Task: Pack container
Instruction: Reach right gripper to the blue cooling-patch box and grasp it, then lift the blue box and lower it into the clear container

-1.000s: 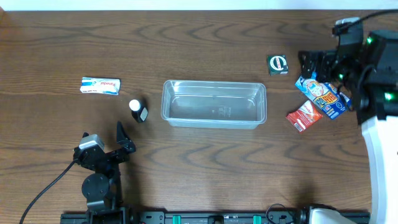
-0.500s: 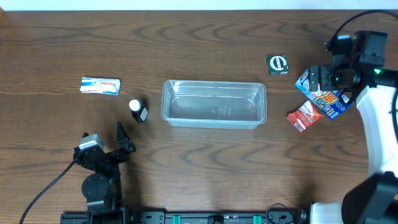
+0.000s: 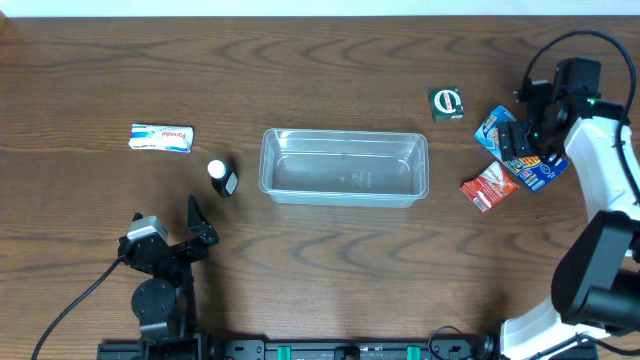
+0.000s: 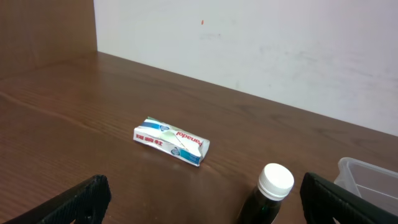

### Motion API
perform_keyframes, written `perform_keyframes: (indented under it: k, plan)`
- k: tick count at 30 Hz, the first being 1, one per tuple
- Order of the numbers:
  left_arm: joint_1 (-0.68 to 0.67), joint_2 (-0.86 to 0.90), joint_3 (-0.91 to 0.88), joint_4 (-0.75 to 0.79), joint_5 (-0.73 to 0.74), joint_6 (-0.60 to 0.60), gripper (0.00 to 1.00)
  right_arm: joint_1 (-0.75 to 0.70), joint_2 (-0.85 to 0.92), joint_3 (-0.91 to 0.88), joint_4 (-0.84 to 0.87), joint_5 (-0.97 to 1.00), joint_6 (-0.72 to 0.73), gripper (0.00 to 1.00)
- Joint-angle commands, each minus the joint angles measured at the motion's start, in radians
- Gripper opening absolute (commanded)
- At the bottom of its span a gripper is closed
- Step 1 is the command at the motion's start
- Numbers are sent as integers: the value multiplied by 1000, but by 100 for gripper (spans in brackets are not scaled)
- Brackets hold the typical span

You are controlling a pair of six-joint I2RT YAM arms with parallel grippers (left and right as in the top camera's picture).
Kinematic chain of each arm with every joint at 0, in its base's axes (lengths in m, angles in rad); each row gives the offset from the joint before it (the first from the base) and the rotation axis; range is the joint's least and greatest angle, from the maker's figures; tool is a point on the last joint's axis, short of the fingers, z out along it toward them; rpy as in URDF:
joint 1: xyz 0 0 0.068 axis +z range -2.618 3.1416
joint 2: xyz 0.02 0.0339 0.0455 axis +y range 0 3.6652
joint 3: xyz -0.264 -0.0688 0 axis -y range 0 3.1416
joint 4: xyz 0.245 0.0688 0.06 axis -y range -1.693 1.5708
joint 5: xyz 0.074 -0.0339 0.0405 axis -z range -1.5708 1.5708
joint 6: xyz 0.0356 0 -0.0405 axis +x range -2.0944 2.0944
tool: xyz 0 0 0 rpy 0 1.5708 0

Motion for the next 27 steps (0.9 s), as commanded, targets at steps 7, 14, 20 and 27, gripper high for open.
perform_keyframes:
  k: [7,14,20,27]
  plan:
    - [5,-5,-21,-37,-11,20,98,-23,36,14,14,9,-11,33]
    - [5,-5,-21,-37,-11,20,98,-22,31,16,19,9,12,1]
    - [5,-5,-21,-37,-11,20,98,-21,-32,60,-9,9,40,1]
    - [5,-5,-21,-37,-11,20,98,27,-219,185,-47,-104,-46,1]
